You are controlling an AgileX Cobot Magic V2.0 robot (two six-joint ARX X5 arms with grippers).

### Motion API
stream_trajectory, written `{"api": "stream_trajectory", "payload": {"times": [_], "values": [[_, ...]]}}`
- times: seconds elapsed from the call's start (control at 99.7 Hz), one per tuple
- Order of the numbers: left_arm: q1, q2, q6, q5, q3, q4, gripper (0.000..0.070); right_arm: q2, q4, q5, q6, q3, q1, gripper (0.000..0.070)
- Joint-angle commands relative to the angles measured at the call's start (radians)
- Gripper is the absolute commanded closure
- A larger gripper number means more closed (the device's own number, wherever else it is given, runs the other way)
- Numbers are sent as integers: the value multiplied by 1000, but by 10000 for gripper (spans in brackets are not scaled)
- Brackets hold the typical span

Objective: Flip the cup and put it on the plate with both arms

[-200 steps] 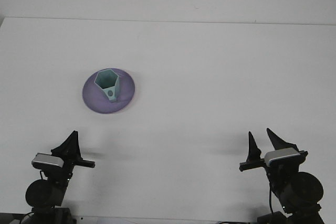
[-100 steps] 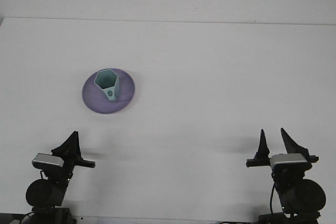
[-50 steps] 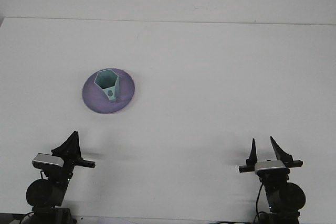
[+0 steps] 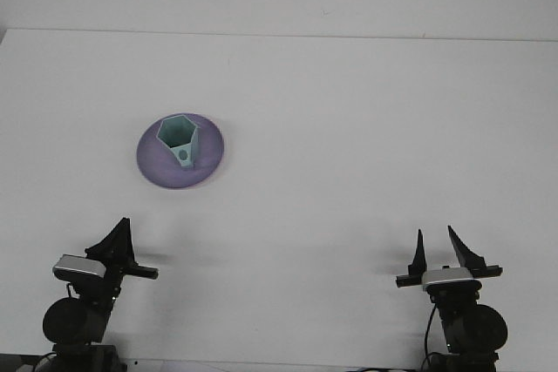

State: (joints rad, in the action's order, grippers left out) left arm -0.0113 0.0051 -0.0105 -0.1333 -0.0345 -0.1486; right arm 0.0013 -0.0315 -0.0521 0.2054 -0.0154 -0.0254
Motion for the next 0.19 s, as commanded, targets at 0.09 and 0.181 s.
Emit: {"api": "stream_trajectory", "payload": {"times": [0.09, 0.181], "values": [[-2, -2, -2, -6, 19, -10, 686, 0, 13, 0, 3, 3, 0, 339], [-2, -2, -2, -6, 19, -10, 686, 0, 14, -1, 3, 3, 0, 339]]}}
